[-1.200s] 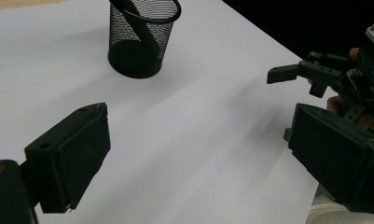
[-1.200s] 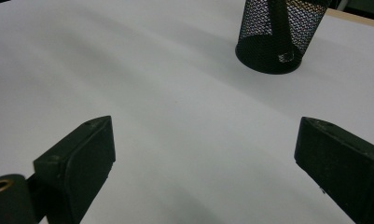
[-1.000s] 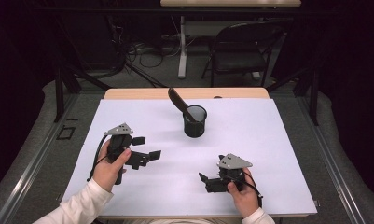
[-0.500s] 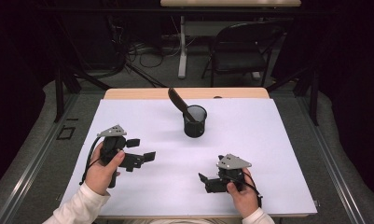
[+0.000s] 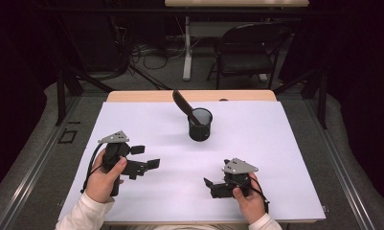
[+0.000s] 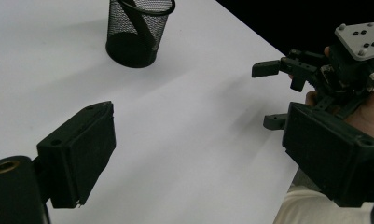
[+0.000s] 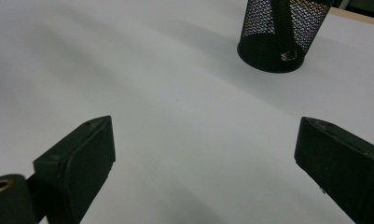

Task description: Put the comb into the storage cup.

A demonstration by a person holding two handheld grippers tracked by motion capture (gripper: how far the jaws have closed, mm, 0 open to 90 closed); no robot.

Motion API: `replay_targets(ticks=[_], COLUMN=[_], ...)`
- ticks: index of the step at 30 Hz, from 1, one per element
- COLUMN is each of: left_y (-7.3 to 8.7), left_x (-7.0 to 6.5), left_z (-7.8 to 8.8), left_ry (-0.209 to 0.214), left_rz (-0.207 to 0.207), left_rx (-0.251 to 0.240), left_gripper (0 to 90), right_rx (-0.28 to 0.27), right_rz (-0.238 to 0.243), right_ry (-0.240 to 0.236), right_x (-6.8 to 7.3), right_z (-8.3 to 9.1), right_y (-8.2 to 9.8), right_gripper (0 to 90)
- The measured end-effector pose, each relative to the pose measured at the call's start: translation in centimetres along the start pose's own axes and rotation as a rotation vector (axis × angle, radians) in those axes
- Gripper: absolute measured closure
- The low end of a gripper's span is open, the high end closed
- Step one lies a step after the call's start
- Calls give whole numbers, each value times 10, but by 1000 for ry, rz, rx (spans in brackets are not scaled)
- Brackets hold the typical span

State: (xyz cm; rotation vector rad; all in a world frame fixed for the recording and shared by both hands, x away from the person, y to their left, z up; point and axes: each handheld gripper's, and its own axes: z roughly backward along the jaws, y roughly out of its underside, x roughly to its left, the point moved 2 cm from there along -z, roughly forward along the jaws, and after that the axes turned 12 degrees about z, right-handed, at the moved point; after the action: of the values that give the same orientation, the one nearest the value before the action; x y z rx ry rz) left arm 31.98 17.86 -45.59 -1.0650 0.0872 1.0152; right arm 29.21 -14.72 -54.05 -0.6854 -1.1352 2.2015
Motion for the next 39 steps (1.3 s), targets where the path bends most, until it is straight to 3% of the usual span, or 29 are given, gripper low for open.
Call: replay_targets(ticks=[6,19,39], left_y=[6,15,23], left_x=[7,18,39], left_z=[-1,-1,-5], left_ry=[-23,-1,-31], left_rz=[0,26,-22], left_rx=[6,-35,-92], left_gripper=[103,116,119], right_rx=[0,0,-1], right_rz=[-1,4,2], right_ry=[0,-2,1], right_x=[0,0,-3], right_z=[0,0,0], right_y=[0,0,1], right_gripper=[48,49,49])
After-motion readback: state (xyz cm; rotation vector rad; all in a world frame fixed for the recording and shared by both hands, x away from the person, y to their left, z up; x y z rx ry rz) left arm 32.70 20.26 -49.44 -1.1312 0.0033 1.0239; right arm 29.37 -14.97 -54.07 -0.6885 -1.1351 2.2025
